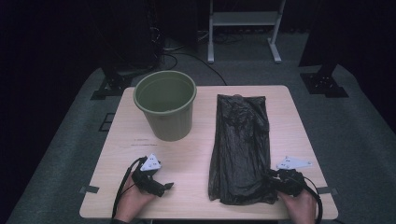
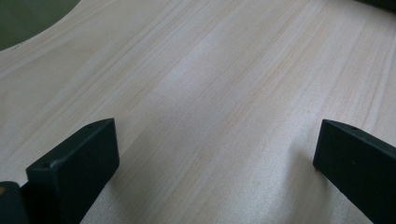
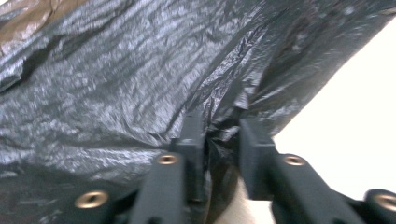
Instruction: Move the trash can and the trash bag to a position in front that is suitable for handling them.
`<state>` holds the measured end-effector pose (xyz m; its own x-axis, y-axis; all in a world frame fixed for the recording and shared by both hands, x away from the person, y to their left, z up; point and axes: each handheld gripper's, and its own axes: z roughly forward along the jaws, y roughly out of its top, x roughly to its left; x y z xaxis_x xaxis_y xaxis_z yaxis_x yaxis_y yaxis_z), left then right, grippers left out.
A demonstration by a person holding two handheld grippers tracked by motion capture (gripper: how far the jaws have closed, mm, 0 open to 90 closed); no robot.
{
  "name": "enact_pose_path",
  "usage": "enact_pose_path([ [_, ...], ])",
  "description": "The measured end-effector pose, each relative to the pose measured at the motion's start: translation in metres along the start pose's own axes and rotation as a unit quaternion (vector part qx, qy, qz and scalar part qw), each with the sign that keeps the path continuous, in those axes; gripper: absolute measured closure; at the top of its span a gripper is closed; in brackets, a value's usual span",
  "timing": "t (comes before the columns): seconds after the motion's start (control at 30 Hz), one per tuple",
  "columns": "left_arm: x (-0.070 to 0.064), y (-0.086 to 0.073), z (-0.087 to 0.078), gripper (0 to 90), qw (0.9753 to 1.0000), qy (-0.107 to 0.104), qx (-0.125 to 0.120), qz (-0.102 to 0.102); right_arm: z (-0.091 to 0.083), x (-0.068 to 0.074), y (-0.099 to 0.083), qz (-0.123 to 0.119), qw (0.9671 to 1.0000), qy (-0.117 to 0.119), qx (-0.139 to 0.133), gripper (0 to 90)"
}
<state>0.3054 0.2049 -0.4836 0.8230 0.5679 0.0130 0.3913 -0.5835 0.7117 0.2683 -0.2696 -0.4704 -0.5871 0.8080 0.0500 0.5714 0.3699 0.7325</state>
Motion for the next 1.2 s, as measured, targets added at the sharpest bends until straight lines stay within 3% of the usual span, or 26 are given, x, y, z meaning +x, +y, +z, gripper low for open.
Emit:
enact_pose_path([
  [0.17, 0.000, 0.000, 0.000, 0.0, 1.0000, 0.000, 0.000, 0.000, -0.006, -0.005, -0.001, 0.004, 0.9999, 0.010, -0.005, 88.9],
  [0.43, 0.000, 0.000, 0.000, 0.0, 1.0000, 0.000, 0.000, 0.000, -0.016, -0.021, -0.005, 0.003, 1.0000, 0.002, -0.004, 88.2],
  [0.7, 0.000, 0.000, 0.000, 0.0, 1.0000, 0.000, 0.000, 0.000, -0.029, -0.052, -0.015, 0.018, 0.9988, -0.046, 0.005, 82.8],
  [0.77, 0.000, 0.000, 0.000, 0.0, 1.0000, 0.000, 0.000, 0.000, -0.035, -0.063, -0.018, 0.030, 0.9974, -0.065, -0.003, 73.7],
  [0.83, 0.000, 0.000, 0.000, 0.0, 1.0000, 0.000, 0.000, 0.000, -0.038, -0.064, -0.018, 0.035, 0.9971, -0.067, -0.011, 69.2],
  [0.93, 0.000, 0.000, 0.000, 0.0, 1.0000, 0.000, 0.000, 0.000, -0.048, -0.057, -0.009, 0.037, 0.9956, -0.079, -0.034, 58.0],
  [1.1, 0.000, 0.000, 0.000, 0.0, 1.0000, 0.000, 0.000, 0.000, -0.052, -0.040, 0.007, 0.021, 0.9958, -0.079, -0.041, 54.8],
  [1.2, 0.000, 0.000, 0.000, 0.0, 1.0000, 0.000, 0.000, 0.000, -0.044, -0.019, 0.023, 0.008, 0.9976, -0.052, -0.045, 52.1],
])
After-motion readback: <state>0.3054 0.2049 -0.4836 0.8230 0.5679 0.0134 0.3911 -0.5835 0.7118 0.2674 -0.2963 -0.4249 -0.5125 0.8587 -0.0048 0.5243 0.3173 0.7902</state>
